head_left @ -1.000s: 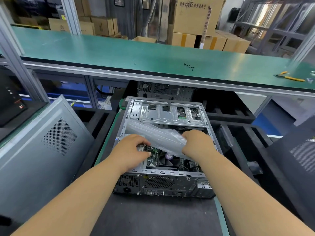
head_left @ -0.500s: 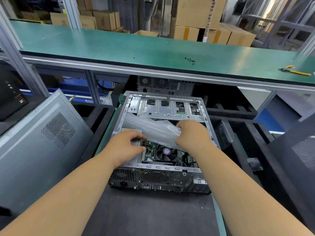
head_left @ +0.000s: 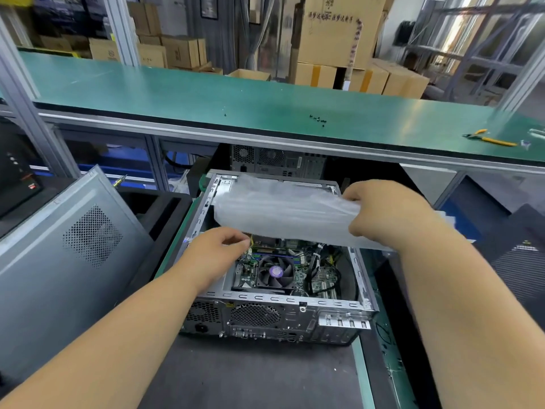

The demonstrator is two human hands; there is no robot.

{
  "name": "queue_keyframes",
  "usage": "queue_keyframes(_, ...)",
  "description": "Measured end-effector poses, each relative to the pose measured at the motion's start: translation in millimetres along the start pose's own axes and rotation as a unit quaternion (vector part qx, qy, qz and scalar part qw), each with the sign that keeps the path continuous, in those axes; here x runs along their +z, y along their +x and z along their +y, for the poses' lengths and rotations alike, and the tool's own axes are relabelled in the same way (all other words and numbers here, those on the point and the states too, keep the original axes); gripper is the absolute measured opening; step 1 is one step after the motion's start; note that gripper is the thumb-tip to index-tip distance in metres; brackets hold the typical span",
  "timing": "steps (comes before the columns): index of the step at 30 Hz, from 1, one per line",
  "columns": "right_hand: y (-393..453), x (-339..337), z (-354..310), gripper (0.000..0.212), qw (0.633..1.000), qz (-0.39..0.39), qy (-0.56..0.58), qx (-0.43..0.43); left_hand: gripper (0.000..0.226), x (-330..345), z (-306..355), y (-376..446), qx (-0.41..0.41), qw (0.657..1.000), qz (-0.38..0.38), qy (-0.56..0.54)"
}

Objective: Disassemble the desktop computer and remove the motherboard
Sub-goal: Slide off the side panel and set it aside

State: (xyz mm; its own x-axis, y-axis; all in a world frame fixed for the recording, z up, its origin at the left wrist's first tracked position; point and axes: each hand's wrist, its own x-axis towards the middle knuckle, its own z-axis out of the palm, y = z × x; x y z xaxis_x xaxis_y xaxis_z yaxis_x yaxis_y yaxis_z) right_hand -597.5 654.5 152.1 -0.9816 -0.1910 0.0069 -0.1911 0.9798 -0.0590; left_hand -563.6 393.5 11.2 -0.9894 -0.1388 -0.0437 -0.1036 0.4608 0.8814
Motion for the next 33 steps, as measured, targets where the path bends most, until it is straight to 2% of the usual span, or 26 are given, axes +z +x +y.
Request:
queue_keyframes(2,-4.1,-5.9,8.4,0.05,0.996,0.016,0.083,-0.004,0.014,4.0,13.3,1.1,-0.007,0.999,-0.014,-0.049)
queue_keyframes(4,-6.7,-6.1,7.9,0.041,0.986,0.022,0.167,-0.019,0.027,8.8,28.1,2.7,-0.013,0.987,-0.059,-0.15)
queue_keyframes(7,-3.9,4.9,-4.8,0.033,0.964,-0.009,0.261,-0.058,0.055,9.9,46.3,1.8,-0.046,0.934,-0.103,-0.338)
queue_keyframes(9,1.2,18.2,-19.1,0.038,0.946,-0.051,0.306,-0.088,0.06,5.8,52.3,-1.9,-0.048,0.898,-0.099,-0.425)
queue_keyframes(11,7.0,31.9,-36.4,0.047,0.92,-0.092,0.363,-0.113,0.06,-4.2,53.2,-9.8,-0.031,0.879,-0.072,-0.47)
queue_keyframes(15,10.7,49.4,-81.7,0.041,0.864,-0.148,0.452,-0.164,0.058,-36.2,40.3,-32.6,-0.016,0.876,0.002,-0.482)
queue_keyframes(18,8.7,58.0,-124.4,0.051,0.827,-0.173,0.497,-0.199,0.057,-66.4,26.4,-50.1,-0.033,0.869,0.063,-0.49)
queue_keyframes(20,4.3,61.0,-157.3,0.06,0.823,-0.174,0.492,-0.227,0.046,-88.9,18.1,-61.1,-0.028,0.876,0.123,-0.466)
queue_keyframes(22,-1.2,62.4,-191.7,0.059,0.82,-0.166,0.482,-0.26,0.035,-113.3,7.9,-73.1,-0.011,0.877,0.17,-0.449)
queue_keyframes(24,-7.9,63.0,-227.4,0.054,0.811,-0.156,0.485,-0.289,0.043,-141.7,-3.7,-88.5,-0.001,0.87,0.202,-0.45)
queue_keyframes(27,-19.2,65.0,-285.1,0.049,0.773,-0.174,0.524,-0.312,0.062,-188.1,-21.8,-117.3,0.01,0.873,0.206,-0.443)
queue_keyframes(29,-30.2,67.7,-327.1,0.045,0.749,-0.185,0.552,-0.318,0.058,-218.8,-35.6,-138.8,0.019,0.88,0.195,-0.433)
queue_keyframes(33,-57.4,80.0,-418.3,0.052,0.698,-0.209,0.602,-0.327,0.06,-282.7,-73.4,-184.6,0.0,0.889,0.207,-0.409)
